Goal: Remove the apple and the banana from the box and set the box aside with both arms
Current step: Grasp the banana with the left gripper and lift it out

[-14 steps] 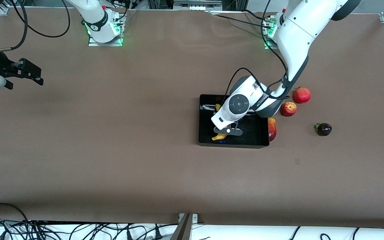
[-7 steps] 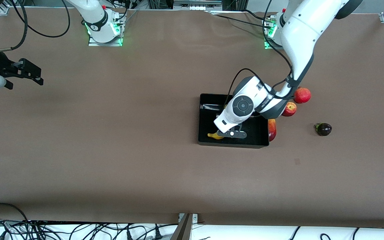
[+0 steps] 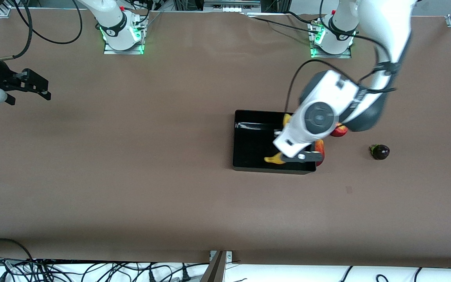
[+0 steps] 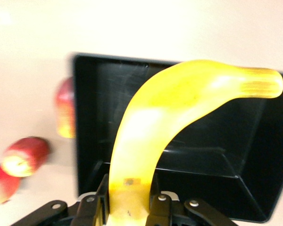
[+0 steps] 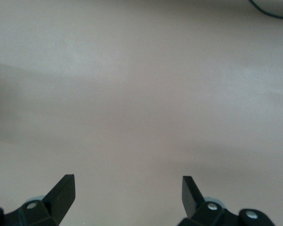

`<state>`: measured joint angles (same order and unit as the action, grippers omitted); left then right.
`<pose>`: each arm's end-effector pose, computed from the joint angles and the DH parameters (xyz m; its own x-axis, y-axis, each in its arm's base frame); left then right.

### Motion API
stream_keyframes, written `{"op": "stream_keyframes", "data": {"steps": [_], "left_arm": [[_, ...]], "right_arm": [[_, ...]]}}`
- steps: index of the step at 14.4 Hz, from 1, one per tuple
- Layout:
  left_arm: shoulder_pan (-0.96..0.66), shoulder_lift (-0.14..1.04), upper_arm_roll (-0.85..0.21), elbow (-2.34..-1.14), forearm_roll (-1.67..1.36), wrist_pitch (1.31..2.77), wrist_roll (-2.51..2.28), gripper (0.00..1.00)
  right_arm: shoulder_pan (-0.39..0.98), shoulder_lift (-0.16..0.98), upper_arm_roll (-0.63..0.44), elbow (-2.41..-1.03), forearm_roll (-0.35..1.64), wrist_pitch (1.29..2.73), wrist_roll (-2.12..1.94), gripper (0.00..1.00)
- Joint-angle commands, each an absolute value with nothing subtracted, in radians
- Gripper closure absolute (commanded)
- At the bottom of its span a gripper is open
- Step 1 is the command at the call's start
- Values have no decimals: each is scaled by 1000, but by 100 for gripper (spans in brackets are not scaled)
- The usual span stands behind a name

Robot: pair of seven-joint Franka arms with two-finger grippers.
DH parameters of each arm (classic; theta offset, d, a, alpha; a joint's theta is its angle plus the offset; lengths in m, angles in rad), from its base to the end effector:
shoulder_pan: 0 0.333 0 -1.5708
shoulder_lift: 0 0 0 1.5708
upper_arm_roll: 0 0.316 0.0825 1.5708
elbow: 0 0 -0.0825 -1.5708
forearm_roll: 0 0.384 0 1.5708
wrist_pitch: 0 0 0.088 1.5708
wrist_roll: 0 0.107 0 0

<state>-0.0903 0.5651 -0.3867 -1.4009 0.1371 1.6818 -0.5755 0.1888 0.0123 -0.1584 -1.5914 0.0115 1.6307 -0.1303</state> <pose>0.6285 -0.2571 0.3770 0.9649 0.1017 -0.2423 0.0877 -0.9938 -0.0680 0.5634 0.0189 0.6133 0.9868 0.1594 0.0282 0.1596 -0.9872 -0.0060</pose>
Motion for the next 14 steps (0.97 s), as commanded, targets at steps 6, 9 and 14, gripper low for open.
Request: {"op": "stream_keyframes", "data": {"steps": [6,9,14], "left_arm": [[228,680,-357,-1492,319,1822,-186,100],[271,675,-350,-1627,330,1992,-170,100],[296,680,-350,-1715,417,2115,-172,30]], "right_arm": [[186,14,-153,-1577,9,1623,-129,0],[187,18,-150,-1577,17,1626,-126,0],[229,126,-150,-1551,55,1618,-140,0]]}}
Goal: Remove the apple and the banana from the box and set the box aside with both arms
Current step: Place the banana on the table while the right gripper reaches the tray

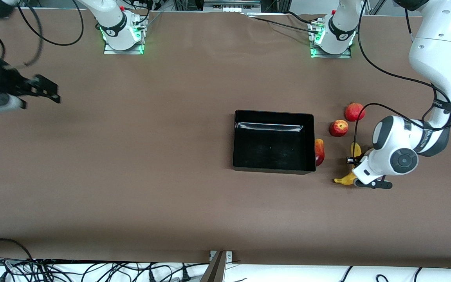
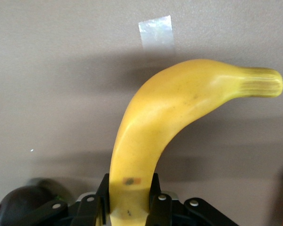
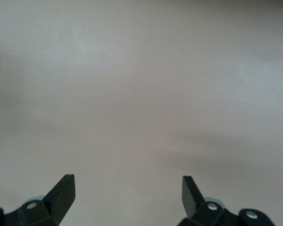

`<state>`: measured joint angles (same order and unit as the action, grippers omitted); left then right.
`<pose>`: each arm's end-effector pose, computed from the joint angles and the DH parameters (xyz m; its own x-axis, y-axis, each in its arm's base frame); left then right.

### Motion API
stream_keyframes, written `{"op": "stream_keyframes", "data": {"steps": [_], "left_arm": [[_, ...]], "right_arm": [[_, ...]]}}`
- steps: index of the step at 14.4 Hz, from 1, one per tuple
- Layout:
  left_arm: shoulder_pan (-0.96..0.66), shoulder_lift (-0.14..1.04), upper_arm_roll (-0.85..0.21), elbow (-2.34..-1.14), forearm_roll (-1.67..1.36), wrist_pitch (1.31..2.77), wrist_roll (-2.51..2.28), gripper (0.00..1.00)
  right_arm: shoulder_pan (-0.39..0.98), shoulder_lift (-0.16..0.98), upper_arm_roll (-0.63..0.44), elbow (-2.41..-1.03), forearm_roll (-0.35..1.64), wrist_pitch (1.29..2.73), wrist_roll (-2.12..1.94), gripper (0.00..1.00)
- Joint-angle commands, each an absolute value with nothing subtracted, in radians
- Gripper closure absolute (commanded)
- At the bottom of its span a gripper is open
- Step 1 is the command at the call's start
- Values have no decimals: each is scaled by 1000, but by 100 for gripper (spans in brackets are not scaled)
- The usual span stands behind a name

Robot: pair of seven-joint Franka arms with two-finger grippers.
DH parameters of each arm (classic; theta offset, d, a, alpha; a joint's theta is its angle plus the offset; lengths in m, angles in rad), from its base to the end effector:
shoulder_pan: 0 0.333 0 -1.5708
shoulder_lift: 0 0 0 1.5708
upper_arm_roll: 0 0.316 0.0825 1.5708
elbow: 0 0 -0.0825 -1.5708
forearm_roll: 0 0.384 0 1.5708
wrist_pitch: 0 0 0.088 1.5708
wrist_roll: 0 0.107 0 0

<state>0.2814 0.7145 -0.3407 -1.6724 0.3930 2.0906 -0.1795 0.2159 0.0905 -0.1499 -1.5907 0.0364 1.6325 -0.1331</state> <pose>0.6528 -0.0005 0.1873 0.9723 -0.0546 -0.2271 -0.0799 -0.9914 -0.1038 0.5822 0.0457 0.5694 0.9797 0.1954 -0.0442 0.1943 -0.9805 -0.0288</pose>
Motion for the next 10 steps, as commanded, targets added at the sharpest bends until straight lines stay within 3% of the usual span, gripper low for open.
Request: {"op": "stream_keyframes", "data": {"steps": [1,2,5,10], "left_arm": [[296,672,-350,-1707,417,2109,-172,0],[296,661,-359,-1694,417,2099,-178,0],[285,589,-402,-1628,403,1987,-176,0],[296,514,-500,-1360,307,1657,-173,0]], "right_arm": [[241,153,-149,-1552,54,1611,-144,0],[286,216,-147,-1551,46,1591,-147,0],[351,245,-141,-1559,57,1584,-120,0],[535,346,-138,-1557,178,1753,235,0]]}}
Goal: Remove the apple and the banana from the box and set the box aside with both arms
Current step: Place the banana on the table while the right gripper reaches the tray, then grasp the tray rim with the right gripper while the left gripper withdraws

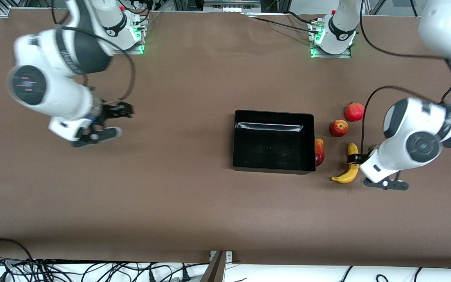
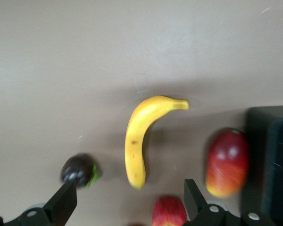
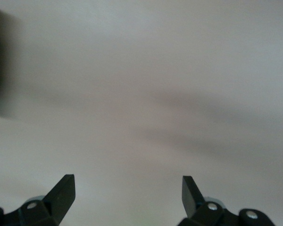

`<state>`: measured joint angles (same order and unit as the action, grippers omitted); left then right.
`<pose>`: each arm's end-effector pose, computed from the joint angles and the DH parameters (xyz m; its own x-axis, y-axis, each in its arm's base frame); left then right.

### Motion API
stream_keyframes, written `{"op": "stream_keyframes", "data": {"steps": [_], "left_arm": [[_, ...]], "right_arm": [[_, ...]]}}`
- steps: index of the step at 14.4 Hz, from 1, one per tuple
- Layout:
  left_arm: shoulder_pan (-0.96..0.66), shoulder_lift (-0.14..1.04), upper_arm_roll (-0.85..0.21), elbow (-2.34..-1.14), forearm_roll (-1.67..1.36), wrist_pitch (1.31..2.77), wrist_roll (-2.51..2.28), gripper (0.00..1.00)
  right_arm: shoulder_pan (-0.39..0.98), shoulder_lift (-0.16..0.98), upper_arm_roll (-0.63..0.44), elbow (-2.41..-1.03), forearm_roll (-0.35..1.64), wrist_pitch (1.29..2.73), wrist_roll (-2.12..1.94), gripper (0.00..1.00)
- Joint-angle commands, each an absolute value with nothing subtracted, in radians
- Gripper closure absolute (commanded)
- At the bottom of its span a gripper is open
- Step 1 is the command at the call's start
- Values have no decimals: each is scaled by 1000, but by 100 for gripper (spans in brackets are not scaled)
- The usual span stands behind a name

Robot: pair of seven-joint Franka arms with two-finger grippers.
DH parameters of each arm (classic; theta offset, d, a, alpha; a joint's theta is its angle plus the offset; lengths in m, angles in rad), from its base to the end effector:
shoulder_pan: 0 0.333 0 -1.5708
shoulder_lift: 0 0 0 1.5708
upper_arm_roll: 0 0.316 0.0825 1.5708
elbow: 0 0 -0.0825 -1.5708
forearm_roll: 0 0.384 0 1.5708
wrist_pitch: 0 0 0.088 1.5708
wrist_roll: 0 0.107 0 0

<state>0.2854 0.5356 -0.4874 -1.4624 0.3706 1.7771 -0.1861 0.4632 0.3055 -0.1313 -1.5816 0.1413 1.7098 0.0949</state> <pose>0.6780 -0.0511 0.3868 0.9882 -0.0717 -0.1354 -0.0896 -0.9872 -0.1318 0.5904 0.2264 0.4495 0.9606 0.2098 -0.1826 0.1986 -0.9770 -0.0779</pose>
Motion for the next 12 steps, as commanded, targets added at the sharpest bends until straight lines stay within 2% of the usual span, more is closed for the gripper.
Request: {"op": "stream_keyframes", "data": {"steps": [1,4,6,9,12], "left_arm": [[296,496,-500,-1312,273,1594,-173,0],[293,441,-489,-1210,230,1453,-147,0],[230,347,-396,-1248,171,1447,-118,0],[54,197,-93,-1395,6,1507,-115,0],[-23,16,-22,-1642,11,1684,-124,0]], "right_arm": [[581,369,-138,-1557,190,1800,317,0],[714,469,-137,-1543,206,1968,584,0],[794,553,-137,-1490,206,2076,731,0],[880,685,-137,-1416,204,2219,879,0],[919,765,-138,-1401,195,2319,930,0]]}}
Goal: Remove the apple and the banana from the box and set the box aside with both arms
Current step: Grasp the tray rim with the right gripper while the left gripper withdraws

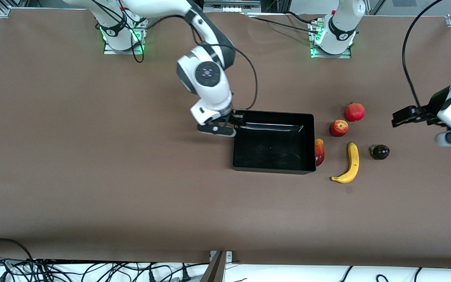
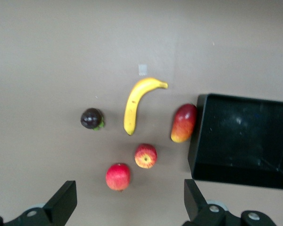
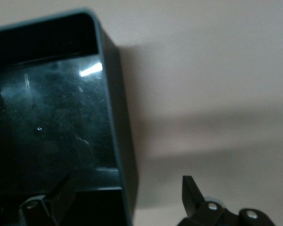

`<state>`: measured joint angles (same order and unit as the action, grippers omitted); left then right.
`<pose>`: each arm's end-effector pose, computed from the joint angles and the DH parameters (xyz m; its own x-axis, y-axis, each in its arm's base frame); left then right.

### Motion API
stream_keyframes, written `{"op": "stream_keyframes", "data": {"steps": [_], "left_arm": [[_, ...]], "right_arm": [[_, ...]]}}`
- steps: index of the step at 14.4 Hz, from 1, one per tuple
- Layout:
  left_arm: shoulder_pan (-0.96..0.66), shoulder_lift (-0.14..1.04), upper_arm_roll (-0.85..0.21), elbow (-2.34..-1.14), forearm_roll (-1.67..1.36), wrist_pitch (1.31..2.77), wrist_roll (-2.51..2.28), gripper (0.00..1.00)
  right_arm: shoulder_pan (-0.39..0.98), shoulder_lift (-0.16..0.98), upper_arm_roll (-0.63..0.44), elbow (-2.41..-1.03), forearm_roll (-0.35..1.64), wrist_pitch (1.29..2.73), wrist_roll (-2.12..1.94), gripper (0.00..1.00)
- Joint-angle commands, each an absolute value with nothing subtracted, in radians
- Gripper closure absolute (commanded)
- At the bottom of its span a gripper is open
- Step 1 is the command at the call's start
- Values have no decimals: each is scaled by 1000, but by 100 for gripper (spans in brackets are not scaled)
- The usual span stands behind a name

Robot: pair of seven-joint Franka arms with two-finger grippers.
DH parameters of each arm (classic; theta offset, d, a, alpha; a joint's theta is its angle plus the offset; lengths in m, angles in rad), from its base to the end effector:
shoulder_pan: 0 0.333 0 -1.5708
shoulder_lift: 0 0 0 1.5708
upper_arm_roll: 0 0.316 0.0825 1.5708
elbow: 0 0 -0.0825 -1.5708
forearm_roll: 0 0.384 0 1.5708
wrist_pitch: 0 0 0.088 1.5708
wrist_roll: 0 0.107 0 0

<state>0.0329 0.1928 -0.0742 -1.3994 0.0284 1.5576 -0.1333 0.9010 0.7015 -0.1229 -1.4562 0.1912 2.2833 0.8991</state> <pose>0.6111 -0.0177 0.5919 0.9951 0.0931 -0.0319 0.0926 -0.9955 -0.0186 0.5069 0.5302 0.2849 0.9792 -0.2024 0.0170 -0.1976 -0.9686 -0.1506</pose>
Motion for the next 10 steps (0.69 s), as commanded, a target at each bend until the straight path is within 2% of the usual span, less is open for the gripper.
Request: {"op": "stream_keyframes", "data": {"steps": [1,3,4,6,7,8,10], "left_arm": [[-58,-33,10,-1710,12,1734,-118,0],[-64,-54,28,-1749,21,1758,-106,0],[-55,-52,26,-1752,35,1758,-77,0],[-46,-51,18,-1752,44,1761,-64,0],[-43,-51,18,-1752,44,1761,-63,0],[-34,-52,11,-1758,49,1761,-63,0],[-9,-51,-14,-1759,49,1761,-63,0]], "right_arm": [[928,785,-140,-1401,193,2336,939,0],[948,816,-141,-1401,189,2364,943,4],[954,825,-141,-1401,181,2368,943,18],[954,833,-140,-1401,122,2368,925,70],[954,834,-138,-1401,117,2368,923,93],[954,834,-138,-1402,118,2364,923,100],[956,828,-138,-1408,121,2353,922,100]]}}
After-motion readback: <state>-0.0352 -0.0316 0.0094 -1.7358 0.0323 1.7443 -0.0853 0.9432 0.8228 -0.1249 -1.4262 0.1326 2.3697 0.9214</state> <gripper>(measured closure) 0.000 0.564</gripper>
